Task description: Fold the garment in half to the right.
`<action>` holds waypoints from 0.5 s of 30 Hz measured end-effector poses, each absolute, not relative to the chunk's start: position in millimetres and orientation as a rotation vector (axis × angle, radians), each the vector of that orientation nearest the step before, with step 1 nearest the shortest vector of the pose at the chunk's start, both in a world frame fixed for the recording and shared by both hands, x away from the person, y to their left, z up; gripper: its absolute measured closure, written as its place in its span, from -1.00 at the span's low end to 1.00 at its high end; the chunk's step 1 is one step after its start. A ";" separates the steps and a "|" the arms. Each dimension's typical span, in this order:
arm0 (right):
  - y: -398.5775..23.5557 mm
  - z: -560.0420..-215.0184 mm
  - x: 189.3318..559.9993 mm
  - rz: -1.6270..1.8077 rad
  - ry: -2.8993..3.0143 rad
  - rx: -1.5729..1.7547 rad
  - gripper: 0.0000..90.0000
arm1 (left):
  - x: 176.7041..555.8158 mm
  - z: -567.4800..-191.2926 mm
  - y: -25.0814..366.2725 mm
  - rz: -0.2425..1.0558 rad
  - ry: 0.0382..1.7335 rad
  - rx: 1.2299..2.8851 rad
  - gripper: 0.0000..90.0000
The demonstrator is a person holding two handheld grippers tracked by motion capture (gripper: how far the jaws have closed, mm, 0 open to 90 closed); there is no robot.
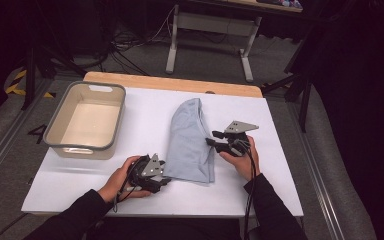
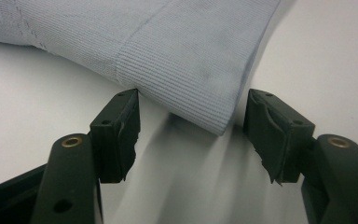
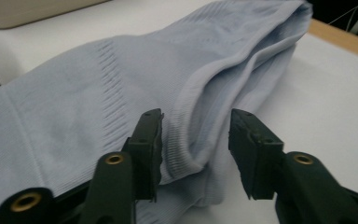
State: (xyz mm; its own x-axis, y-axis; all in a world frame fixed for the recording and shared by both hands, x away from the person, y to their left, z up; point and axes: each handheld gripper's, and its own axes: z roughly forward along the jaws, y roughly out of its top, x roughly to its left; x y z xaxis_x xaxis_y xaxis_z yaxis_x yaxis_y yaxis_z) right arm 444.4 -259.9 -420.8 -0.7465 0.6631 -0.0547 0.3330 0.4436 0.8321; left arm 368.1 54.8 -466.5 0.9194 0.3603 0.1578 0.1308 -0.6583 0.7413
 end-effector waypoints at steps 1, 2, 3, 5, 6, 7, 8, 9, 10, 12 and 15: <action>-260.0 -426.0 444.0 1.256 2.337 0.868 0.24 | 368.1 -466.5 54.8 0.374 0.347 2.284 -0.12; -260.1 -431.5 444.7 1.300 2.352 0.912 0.23 | 371.7 -466.4 54.0 0.350 0.363 2.287 -0.09; -259.0 -435.8 445.3 1.301 2.354 0.947 0.24 | 373.6 -466.2 53.7 0.332 0.369 2.288 -0.06; -257.1 -440.0 445.6 1.229 2.360 0.935 0.52 | 376.3 -466.0 51.6 0.300 0.369 2.296 0.18; -256.5 -440.5 445.1 1.198 2.349 0.930 0.63 | 377.3 -465.7 50.5 0.295 0.353 2.298 0.28; -256.3 -440.5 444.6 1.189 2.341 0.931 0.79 | 378.1 -465.8 49.7 0.283 0.337 2.300 0.39; -256.3 -440.5 444.6 1.189 2.341 0.931 0.79 | 378.1 -465.8 49.7 0.283 0.337 2.300 0.52; -255.4 -439.8 443.6 1.177 2.339 0.914 0.93 | 378.3 -465.5 48.6 0.269 0.311 2.305 0.63; -254.6 -439.4 443.3 1.168 2.333 0.912 0.95 | 377.8 -465.2 47.5 0.286 0.299 2.312 0.75; -253.9 -439.3 443.4 1.167 2.334 0.907 0.95 | 376.9 -464.5 46.3 0.306 0.292 2.319 0.82; -252.2 -438.7 444.5 1.168 2.325 0.903 0.96 | 375.1 -462.0 46.3 0.356 0.290 2.334 0.84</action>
State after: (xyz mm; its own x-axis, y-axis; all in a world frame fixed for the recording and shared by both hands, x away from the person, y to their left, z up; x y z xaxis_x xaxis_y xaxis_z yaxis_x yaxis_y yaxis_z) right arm 444.5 -252.2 -438.7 -0.7189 0.6932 -0.0514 0.3726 0.4468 0.8134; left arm 375.1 46.3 -462.0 0.9358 0.3097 0.1685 0.1029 -0.6970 0.7097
